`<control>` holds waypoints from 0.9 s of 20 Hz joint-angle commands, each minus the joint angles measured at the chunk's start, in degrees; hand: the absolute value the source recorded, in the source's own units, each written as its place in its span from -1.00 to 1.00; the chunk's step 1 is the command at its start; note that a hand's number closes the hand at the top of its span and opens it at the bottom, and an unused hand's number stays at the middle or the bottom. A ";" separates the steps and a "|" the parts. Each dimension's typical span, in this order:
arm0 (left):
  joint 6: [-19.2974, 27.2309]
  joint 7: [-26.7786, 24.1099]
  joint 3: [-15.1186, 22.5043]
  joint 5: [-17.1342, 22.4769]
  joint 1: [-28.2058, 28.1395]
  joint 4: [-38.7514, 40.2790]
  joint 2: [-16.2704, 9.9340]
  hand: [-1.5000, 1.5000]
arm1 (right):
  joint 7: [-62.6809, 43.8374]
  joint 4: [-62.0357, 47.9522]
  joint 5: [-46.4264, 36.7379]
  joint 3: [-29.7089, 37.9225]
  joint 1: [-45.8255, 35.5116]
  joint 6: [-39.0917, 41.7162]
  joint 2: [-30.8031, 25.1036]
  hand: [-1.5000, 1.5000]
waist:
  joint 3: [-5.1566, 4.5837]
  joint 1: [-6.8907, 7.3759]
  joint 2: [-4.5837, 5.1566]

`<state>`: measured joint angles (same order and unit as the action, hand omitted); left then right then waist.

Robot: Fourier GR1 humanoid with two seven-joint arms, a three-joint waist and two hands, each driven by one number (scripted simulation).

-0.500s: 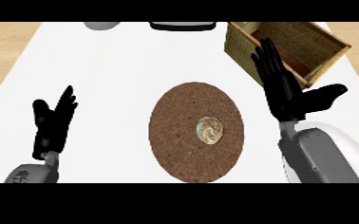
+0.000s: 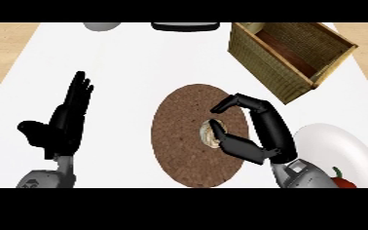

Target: Pick the cupcake from the placemat and place it in the basket

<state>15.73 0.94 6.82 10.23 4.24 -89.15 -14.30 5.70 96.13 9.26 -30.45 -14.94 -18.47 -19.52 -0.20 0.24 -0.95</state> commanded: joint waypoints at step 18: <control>-0.75 -1.67 -0.48 0.67 -3.22 -4.52 0.04 0.00 | -56.67 0.32 -45.85 -10.20 -7.41 2.27 -6.64 -1.00 | -0.75 -2.73 -1.08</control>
<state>15.65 -0.96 6.68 10.54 0.96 -93.30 -13.63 -40.34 92.75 -34.79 -39.15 -18.83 -27.01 -23.79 -0.91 -3.02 -2.04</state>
